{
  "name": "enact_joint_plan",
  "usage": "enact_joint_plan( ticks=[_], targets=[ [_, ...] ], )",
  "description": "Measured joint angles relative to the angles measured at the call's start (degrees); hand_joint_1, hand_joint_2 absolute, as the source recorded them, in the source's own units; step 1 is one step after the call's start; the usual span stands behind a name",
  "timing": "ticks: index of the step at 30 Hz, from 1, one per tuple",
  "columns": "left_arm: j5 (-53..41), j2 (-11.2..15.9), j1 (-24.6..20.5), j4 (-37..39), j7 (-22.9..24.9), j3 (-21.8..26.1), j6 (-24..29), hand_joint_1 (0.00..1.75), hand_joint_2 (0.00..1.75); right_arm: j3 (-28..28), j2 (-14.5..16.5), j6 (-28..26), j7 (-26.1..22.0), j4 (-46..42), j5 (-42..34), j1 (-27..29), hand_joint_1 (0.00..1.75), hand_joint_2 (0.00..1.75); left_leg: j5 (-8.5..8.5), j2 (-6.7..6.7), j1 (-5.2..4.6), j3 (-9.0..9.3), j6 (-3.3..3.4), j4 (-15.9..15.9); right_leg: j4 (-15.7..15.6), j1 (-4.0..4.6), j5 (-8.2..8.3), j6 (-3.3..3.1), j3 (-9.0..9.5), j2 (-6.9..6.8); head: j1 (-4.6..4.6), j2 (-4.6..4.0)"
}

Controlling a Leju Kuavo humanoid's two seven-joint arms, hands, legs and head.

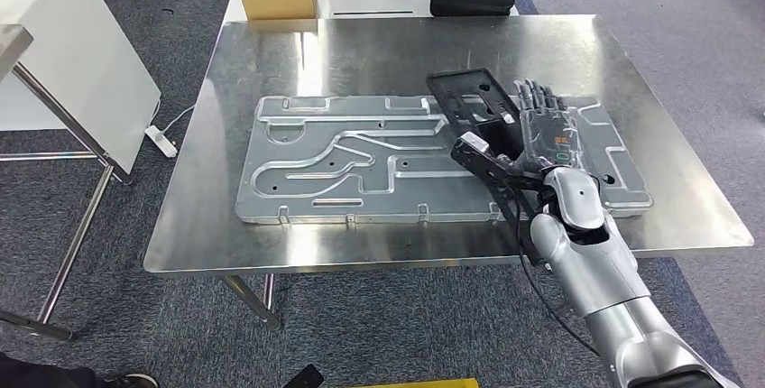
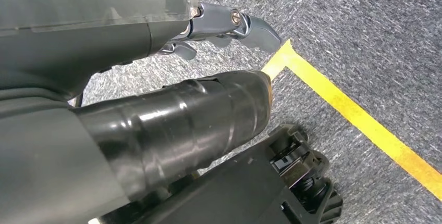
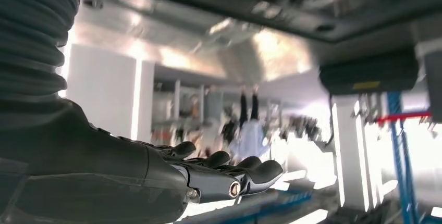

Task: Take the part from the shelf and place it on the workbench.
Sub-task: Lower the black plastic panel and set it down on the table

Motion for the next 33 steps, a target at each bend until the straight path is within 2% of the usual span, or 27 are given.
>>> enact_joint_plan(
  ticks=[4, 7, 11, 15, 17, 19, 21, 25, 29, 33],
  targets=[
    [0.6, 0.2, 0.2, 0.0, -0.4, 0.1, 0.1, 0.00, 0.00, 0.0, -1.0, 3.3, -2.0, -1.2, -7.0, -0.5, 0.00, 1.75, 0.00, 0.00, 0.00, 0.00, 0.00, 0.0, 0.0, 0.00, 0.00, 0.00, 0.00, 0.00, 0.00, 0.00],
    [0.7, 0.4, 0.3, 0.0, -0.6, 0.1, 0.2, 0.00, 0.00, 0.0, -1.6, 1.5, -2.2, -2.3, -8.0, -0.4, 0.00, 1.75, 0.00, 0.00, 0.00, 0.00, 0.00, 0.0, 0.0, 0.00, 0.00, 0.00, 0.00, 0.00, 0.00, 0.00],
    [0.8, 0.4, 0.5, 0.0, -0.6, 0.1, 0.8, 0.00, 0.00, -0.5, -1.9, -11.2, -2.5, -6.7, -6.0, 2.6, 0.00, 1.75, -0.01, -0.01, 0.00, 0.00, 0.00, 0.0, 0.0, 0.00, -0.01, -0.01, -0.01, -0.01, 0.00, 0.00],
    [0.8, 0.4, 0.7, 0.0, -0.5, 0.1, 1.3, 0.00, 0.00, -2.9, -1.3, -25.2, -4.5, -14.7, -0.2, 9.0, 0.00, 1.75, -0.02, -0.03, 0.00, -0.02, 0.00, 0.0, 0.0, 0.01, -0.02, -0.01, -0.01, -0.05, 0.00, 0.00],
    [0.7, 0.4, 0.8, 0.0, -0.2, 0.1, 2.1, 0.00, 0.00, -6.5, 0.8, -29.9, -10.2, -21.0, 1.6, 13.4, 0.00, 1.75, -0.04, -0.05, 0.00, -0.02, -0.02, 0.0, 0.0, 0.01, -0.04, -0.01, -0.02, -0.07, 0.00, 0.00],
    [0.7, 0.4, 0.9, 0.0, 0.3, 0.1, 3.4, 0.00, 0.00, -12.2, 4.7, -31.2, -19.6, -27.6, 0.2, 17.9, 0.00, 1.75, -0.06, -0.04, 0.01, -0.03, -0.04, 0.0, 0.0, 0.02, -0.06, -0.03, -0.04, -0.06, 0.00, 0.00],
    [0.6, 0.4, 0.9, 0.0, 0.8, 0.1, 4.5, 0.00, 0.00, -17.7, 8.6, -31.4, -26.9, -32.9, -2.4, 21.3, 0.00, 1.75, -0.07, -0.04, 0.02, -0.02, -0.04, 0.0, 0.0, 0.02, -0.08, -0.04, -0.04, -0.07, 0.00, 0.00],
    [0.6, 0.4, 1.1, 0.0, 1.3, 0.1, 5.4, 0.00, 0.00, -25.5, 13.9, -31.6, -32.7, -39.6, -5.4, 25.1, 0.00, 1.75, -0.06, -0.02, 0.03, 0.02, -0.05, -0.1, 0.0, 0.02, -0.09, -0.04, -0.01, -0.05, 0.01, 0.00],
    [0.8, 0.3, 1.2, 0.0, 1.4, 0.1, 6.5, 0.00, 0.00, -31.8, 18.9, -31.7, -40.7, -43.9, -10.6, 28.4, 0.00, 1.75, -0.06, 0.01, 0.02, 0.09, -0.05, -0.1, 0.0, 0.00, -0.08, -0.04, 0.05, -0.02, 0.00, 0.00],
    [1.0, 0.3, 1.2, 0.0, 1.4, 0.1, 6.9, 0.00, 0.00, -35.6, 21.6, -31.8, -41.8, -46.0, -11.7, 30.3, 0.00, 1.75, -0.06, 0.02, 0.01, 0.10, -0.05, -0.1, 0.0, -0.01, -0.08, -0.04, 0.08, 0.00, 0.01, 0.00]
  ],
)
